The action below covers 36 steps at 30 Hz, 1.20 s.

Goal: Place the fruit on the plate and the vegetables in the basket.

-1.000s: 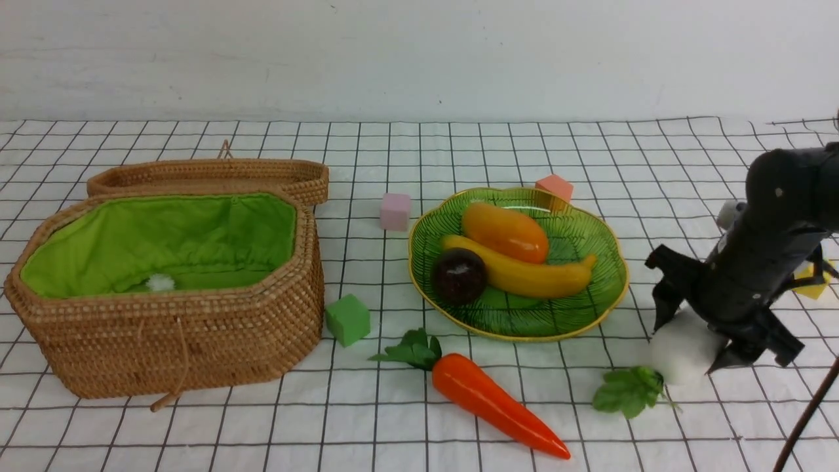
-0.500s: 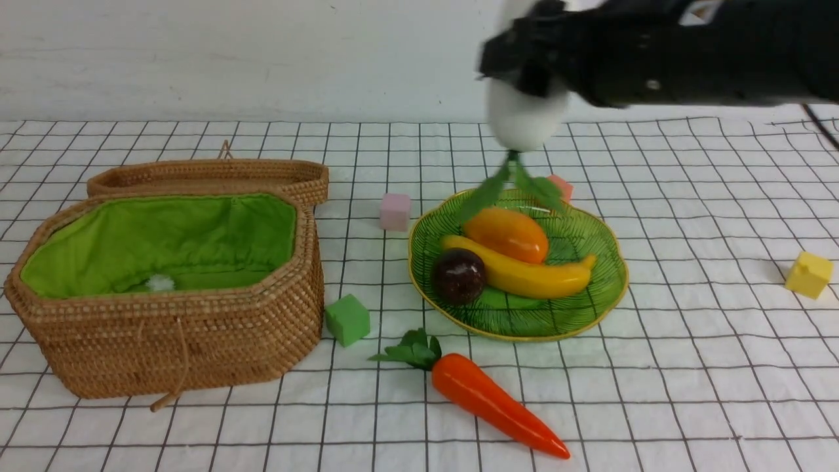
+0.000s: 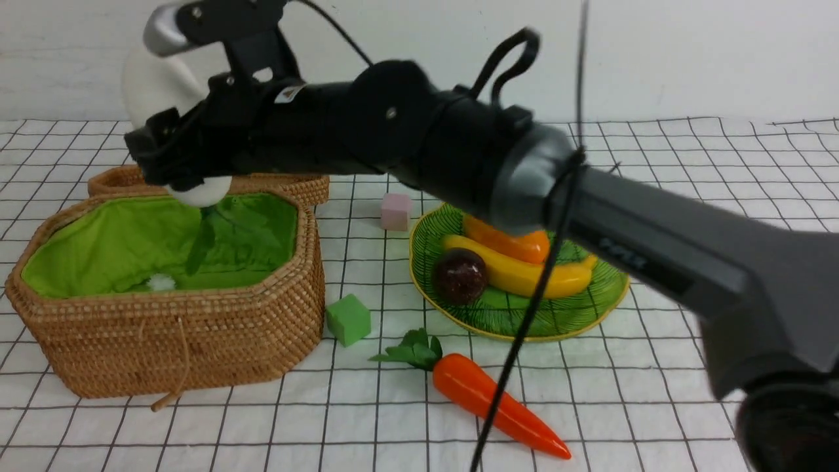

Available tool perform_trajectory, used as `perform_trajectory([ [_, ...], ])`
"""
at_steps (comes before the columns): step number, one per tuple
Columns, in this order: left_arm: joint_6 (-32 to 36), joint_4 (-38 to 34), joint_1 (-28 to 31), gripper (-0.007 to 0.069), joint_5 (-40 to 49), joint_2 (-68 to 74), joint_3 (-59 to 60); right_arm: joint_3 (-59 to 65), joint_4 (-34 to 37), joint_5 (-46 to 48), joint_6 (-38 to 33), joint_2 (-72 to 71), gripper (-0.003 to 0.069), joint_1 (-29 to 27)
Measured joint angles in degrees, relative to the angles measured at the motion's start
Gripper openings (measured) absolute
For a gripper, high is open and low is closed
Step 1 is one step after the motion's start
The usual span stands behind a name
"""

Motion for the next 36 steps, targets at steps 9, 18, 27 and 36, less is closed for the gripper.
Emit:
perform_trajectory([
  [9,0.0,0.0,0.0,0.0165,0.0,0.0,0.0,-3.2,-1.3,8.3,1.5,4.1,0.0616,-0.1],
  [18,0.0,0.0,0.0,0.0165,0.0,0.0,0.0,-3.2,-20.9,36.3,11.4,-8.6,0.0662,-4.0],
  [27,0.0,0.0,0.0,0.0165,0.0,0.0,0.0,6.9,-34.5,52.8,18.4,-21.1,0.0645,-8.1],
  [36,0.0,0.0,0.0,0.0169,0.0,0.0,0.0,34.8,-41.7,41.8,23.2,-20.2,0.0627,-8.1],
])
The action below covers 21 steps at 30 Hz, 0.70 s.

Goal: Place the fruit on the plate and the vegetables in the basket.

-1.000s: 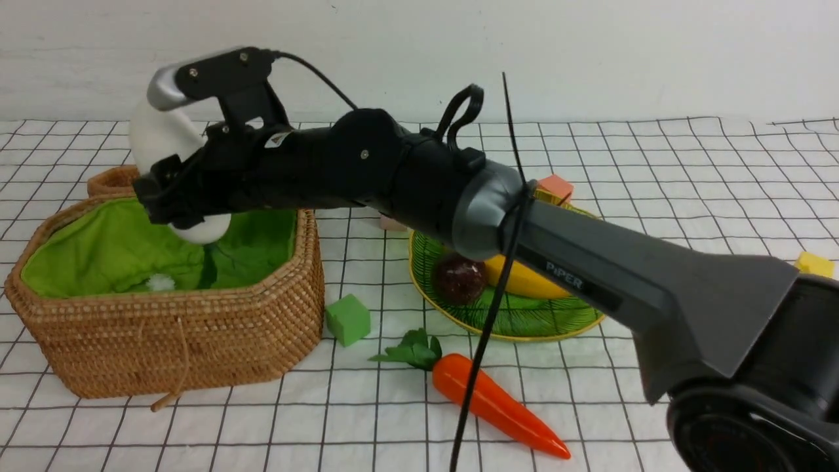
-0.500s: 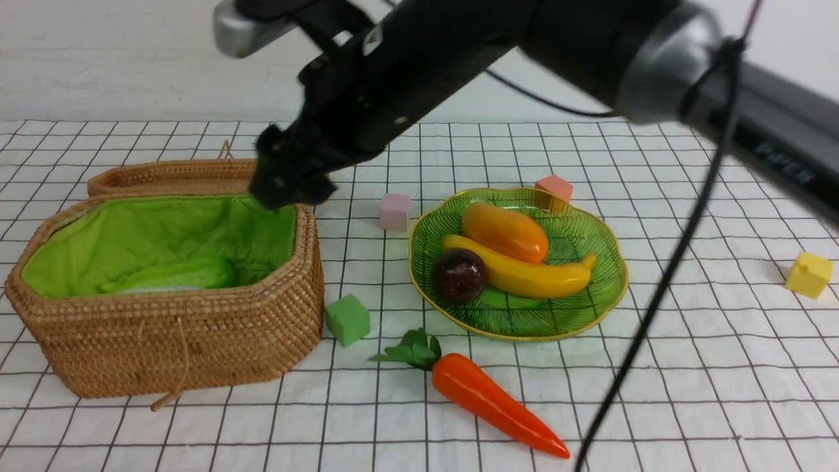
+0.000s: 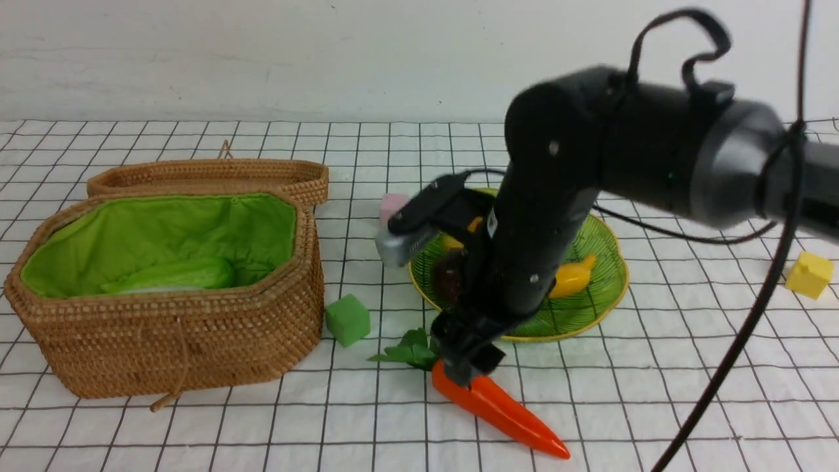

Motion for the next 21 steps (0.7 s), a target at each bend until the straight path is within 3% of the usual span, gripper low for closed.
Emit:
perform_trajectory([
  [6,0.0,0.0,0.0,0.0171,0.0,0.0,0.0,3.1,-2.6,-7.2,0.9,6.5,0.0573,0.0],
  [8,0.0,0.0,0.0,0.0174,0.0,0.0,0.0,3.2,-2.9,-8.0,0.7,8.8,0.0501,0.0],
  [10,0.0,0.0,0.0,0.0175,0.0,0.0,0.0,3.0,-2.7,-8.0,-0.1,8.9,0.0358,0.0],
  [11,0.0,0.0,0.0,0.0176,0.0,0.0,0.0,2.7,-2.1,-7.1,-0.3,8.9,0.0323,0.0],
  [18,0.0,0.0,0.0,0.0183,0.0,0.0,0.0,-7.1,5.9,3.3,-4.2,4.9,0.0340,0.0],
  [21,0.0,0.0,0.0,0.0186,0.0,0.0,0.0,-19.2,15.9,0.9,-9.7,1.8,0.0340,0.0],
])
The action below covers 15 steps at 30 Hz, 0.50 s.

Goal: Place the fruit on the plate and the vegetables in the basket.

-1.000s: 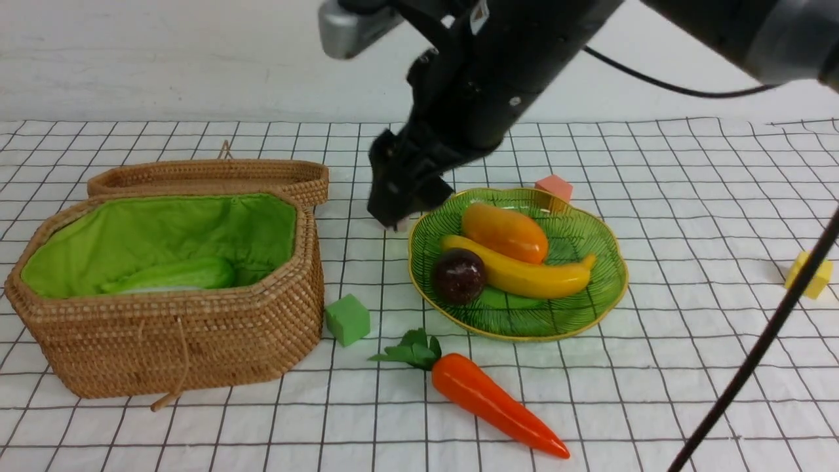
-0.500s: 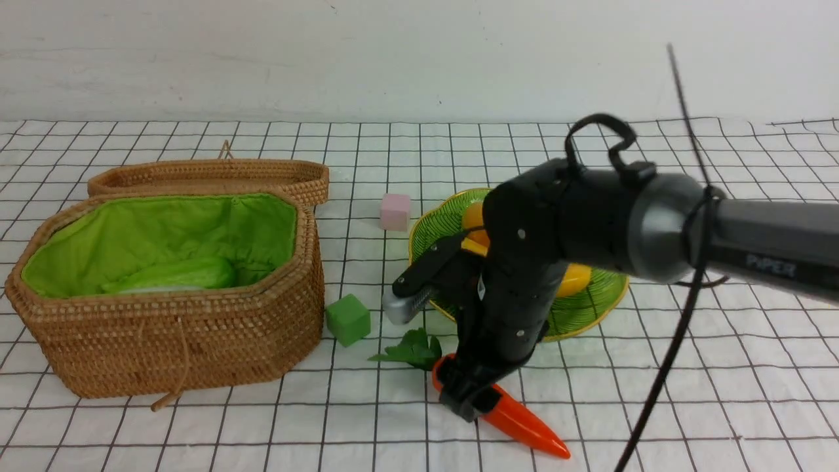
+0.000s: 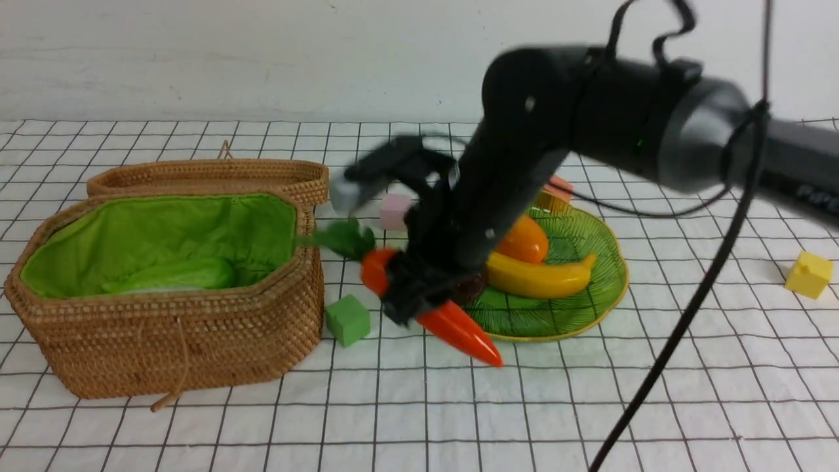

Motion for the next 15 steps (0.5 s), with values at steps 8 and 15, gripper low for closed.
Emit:
perform_trajectory([
  [8,0.0,0.0,0.0,0.0195,0.0,0.0,0.0,-10.8,34.4,-26.9,-30.7,4.0,0.0340,4.2],
  [15,0.0,0.0,0.0,0.0202,0.0,0.0,0.0,-10.7,53.4,-41.0,-55.3,16.5,0.0340,8.8],
])
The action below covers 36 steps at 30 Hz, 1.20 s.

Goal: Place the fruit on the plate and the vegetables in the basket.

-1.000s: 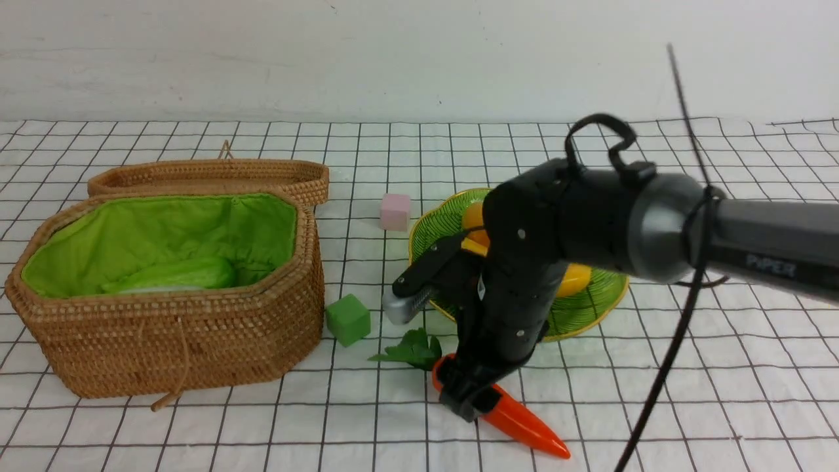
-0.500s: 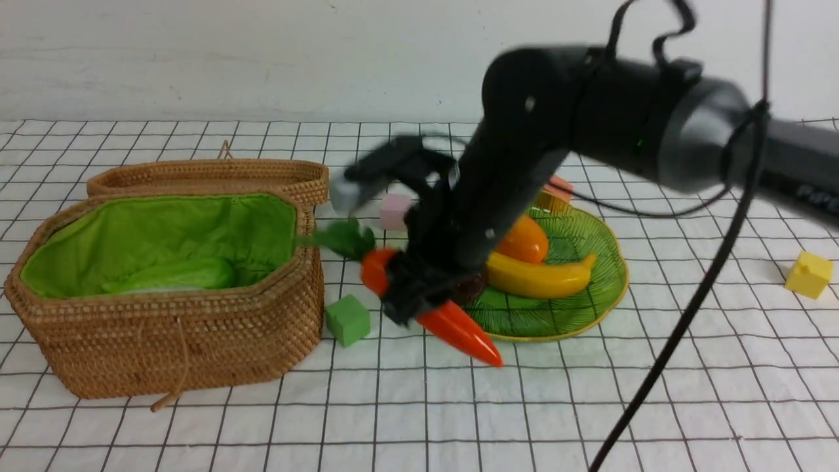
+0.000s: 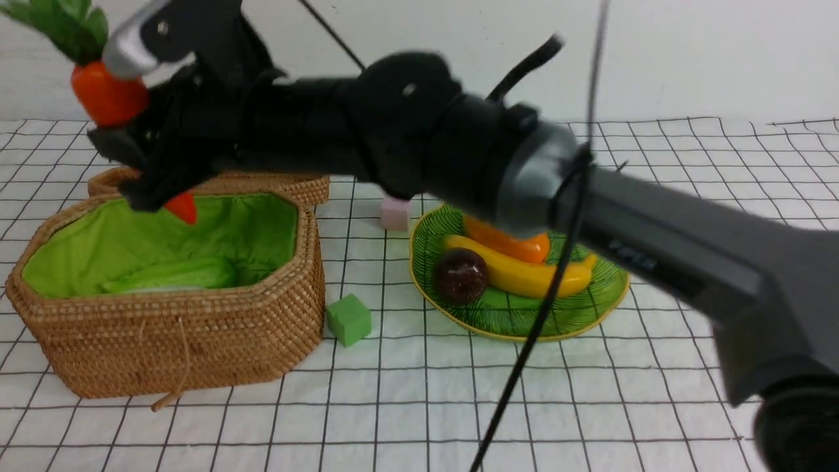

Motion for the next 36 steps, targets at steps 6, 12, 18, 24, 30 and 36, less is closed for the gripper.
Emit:
perform_trajectory([
  [6,0.0,0.0,0.0,0.0209,0.0,0.0,0.0,0.3,3.0,-5.2,-1.8,5.7,0.0366,-0.4],
  [12,0.0,0.0,0.0,0.0216,0.0,0.0,0.0,0.3,3.1,-4.7,-1.7,3.3,0.0628,-0.4],
  [18,0.0,0.0,0.0,0.0218,0.0,0.0,0.0,0.3,-1.3,10.8,5.5,-4.2,0.0651,-1.2],
  [24,0.0,0.0,0.0,0.0223,0.0,0.0,0.0,0.0,-23.8,39.1,22.8,-12.6,0.0434,-2.9],
  [30,0.0,0.0,0.0,0.0225,-0.1,0.0,0.0,1.6,-61.7,52.5,62.2,-20.9,0.0030,-5.1],
  [36,0.0,0.0,0.0,0.0229,-0.1,0.0,0.0,2.6,-75.6,53.4,85.8,-32.3,-0.0008,-5.8],
])
